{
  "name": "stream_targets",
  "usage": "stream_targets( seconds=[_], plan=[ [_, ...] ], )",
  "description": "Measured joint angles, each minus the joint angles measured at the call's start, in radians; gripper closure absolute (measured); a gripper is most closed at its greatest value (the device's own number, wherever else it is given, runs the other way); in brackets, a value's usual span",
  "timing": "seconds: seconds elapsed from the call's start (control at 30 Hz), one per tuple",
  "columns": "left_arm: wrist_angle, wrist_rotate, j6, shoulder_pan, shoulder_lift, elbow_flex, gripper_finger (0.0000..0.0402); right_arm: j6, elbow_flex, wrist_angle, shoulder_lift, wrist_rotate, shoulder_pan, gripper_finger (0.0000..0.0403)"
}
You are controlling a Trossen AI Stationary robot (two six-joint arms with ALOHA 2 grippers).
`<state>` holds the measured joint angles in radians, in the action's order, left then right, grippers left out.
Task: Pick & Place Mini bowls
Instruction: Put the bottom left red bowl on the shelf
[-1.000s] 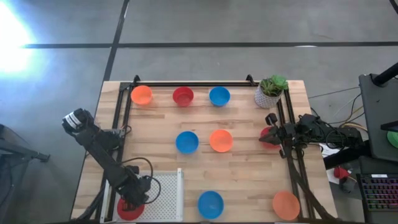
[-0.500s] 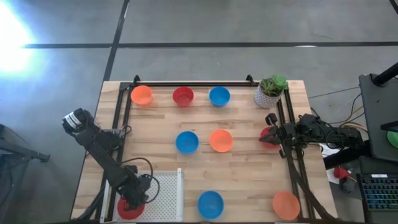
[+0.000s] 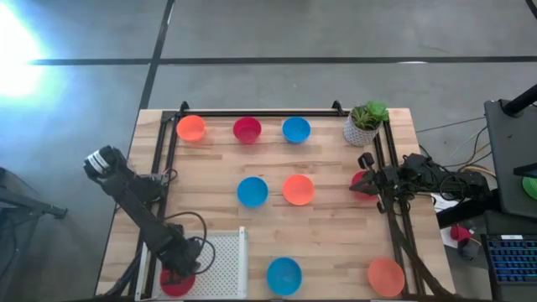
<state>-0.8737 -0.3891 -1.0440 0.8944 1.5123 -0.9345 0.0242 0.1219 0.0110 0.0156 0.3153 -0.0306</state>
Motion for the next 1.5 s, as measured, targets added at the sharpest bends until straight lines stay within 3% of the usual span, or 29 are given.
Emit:
stream_targets(
  seconds=[0.27, 0.5, 0.63, 1.03, 1.5],
  plan=[
    [-0.014, 0.011, -0.080, -0.003, -0.097, -0.017, 0.0333, -0.006, 0.000, -0.002, 0.000, 0.000, 0.000, 0.0394],
    [-0.020, 0.331, -0.088, -0.004, -0.161, -0.019, 0.0333, -0.017, 0.000, -0.002, 0.000, 0.000, 0.000, 0.0394],
    [0.031, 0.426, -0.029, -0.008, -0.151, -0.013, 0.0333, -0.026, 0.000, -0.002, 0.000, 0.000, 0.000, 0.0394],
    [0.138, 0.424, 0.012, -0.010, -0.022, -0.009, 0.0333, -0.025, 0.000, -0.001, 0.000, -0.001, 0.000, 0.0394],
    [0.202, 0.269, -0.006, -0.010, 0.015, -0.009, 0.0333, -0.025, 0.000, -0.001, 0.000, -0.001, 0.000, 0.0394]
  ],
)
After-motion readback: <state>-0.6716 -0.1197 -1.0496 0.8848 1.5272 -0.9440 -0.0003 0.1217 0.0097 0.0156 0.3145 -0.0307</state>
